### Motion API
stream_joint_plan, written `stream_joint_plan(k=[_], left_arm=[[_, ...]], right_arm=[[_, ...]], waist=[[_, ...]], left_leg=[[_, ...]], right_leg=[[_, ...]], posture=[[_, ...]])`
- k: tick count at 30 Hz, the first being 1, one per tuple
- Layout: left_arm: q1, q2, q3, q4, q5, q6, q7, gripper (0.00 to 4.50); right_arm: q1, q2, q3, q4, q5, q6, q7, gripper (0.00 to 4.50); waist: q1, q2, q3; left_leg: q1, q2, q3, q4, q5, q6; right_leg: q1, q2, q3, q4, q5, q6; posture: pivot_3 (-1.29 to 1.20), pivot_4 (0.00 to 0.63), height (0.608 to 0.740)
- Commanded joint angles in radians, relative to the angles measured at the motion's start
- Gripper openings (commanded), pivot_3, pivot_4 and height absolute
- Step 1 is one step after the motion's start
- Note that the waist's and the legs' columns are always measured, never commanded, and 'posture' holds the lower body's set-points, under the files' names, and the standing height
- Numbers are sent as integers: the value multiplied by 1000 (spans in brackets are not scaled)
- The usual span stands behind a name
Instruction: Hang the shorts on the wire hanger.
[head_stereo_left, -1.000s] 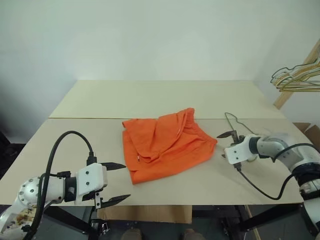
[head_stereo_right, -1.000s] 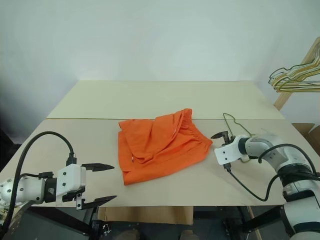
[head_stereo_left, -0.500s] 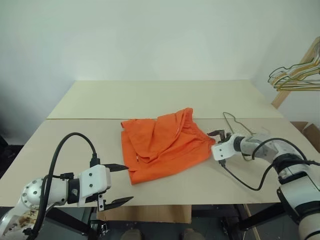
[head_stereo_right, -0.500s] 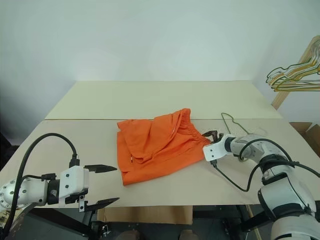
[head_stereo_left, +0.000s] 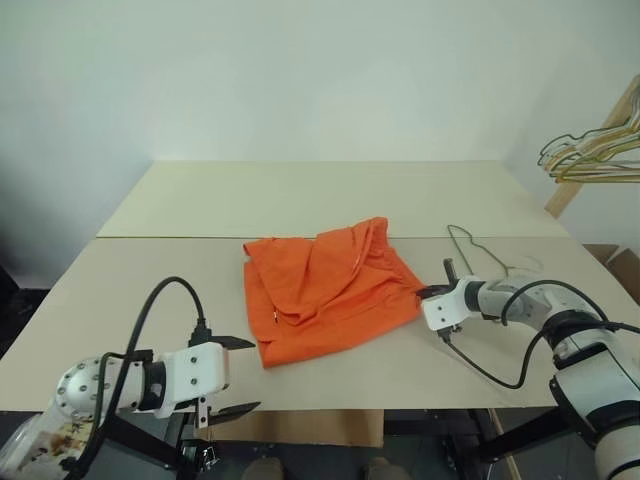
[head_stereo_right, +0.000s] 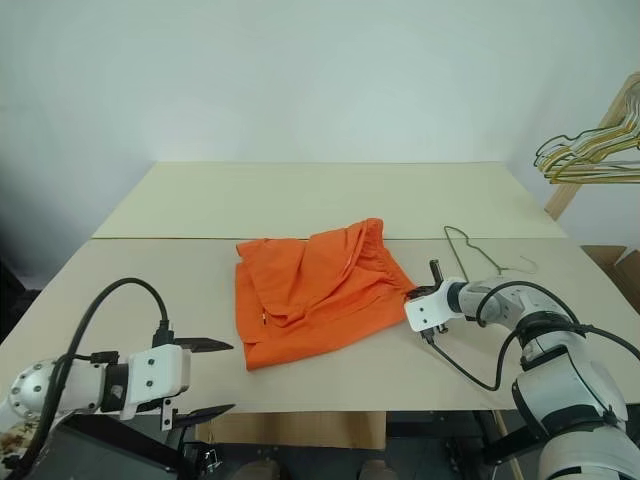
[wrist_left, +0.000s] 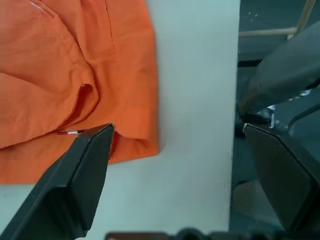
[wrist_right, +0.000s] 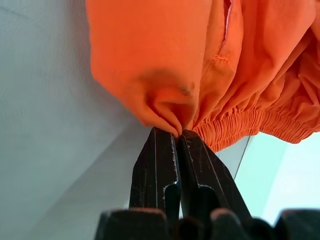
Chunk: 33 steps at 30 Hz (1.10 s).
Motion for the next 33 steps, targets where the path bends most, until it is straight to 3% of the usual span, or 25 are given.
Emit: stream_joint_plan(k=[1, 6, 11, 19, 22, 33], left_arm=[[-66, -23, -76, 46, 94, -34, 48, 4500], [-148, -88, -144, 123, 105, 34, 75, 4500], [-209, -165, -169, 203, 8, 85, 31, 4500], [-296, -222, -293, 345, 137, 21, 78, 4500], [-325, -253, -302, 398, 157, 22, 108, 3972], [-337, -249, -331, 445, 178, 68, 69, 309]], right_arm=[[-20, -3, -28, -17, 38, 21, 0, 31], [-18, -6, -28, -24, 53, 22, 13, 31], [-9, -10, -33, -34, 67, 18, 21, 31], [4, -7, -48, -56, 102, 28, 33, 31], [11, -9, -50, -66, 110, 30, 39, 0], [16, -11, -50, -83, 131, 45, 47, 0]], waist=[[0, 0, 0], [-1, 1, 0], [-2, 1, 0], [-6, 1, 0], [-7, 1, 0], [-26, 1, 0]], left_leg=[[0, 0, 0, 0, 0, 0], [0, 0, 0, -1, 0, 0], [0, 0, 0, -1, 0, 0], [0, -1, 0, 0, 0, 0], [0, -1, 0, 0, 0, 0], [1, -1, -1, 0, 0, 0]], right_leg=[[0, 0, 0, 0, 0, 0], [-1, 0, 0, 0, 0, 0], [-1, 0, 0, 2, 0, 0], [-1, 0, 1, 4, 0, 0], [-1, 0, 1, 5, 0, 0], [-1, 0, 1, 6, 0, 0]], posture=[[159, 0, 740], [147, 0, 740], [140, 0, 740], [112, 0, 740], [109, 0, 740], [108, 0, 740]])
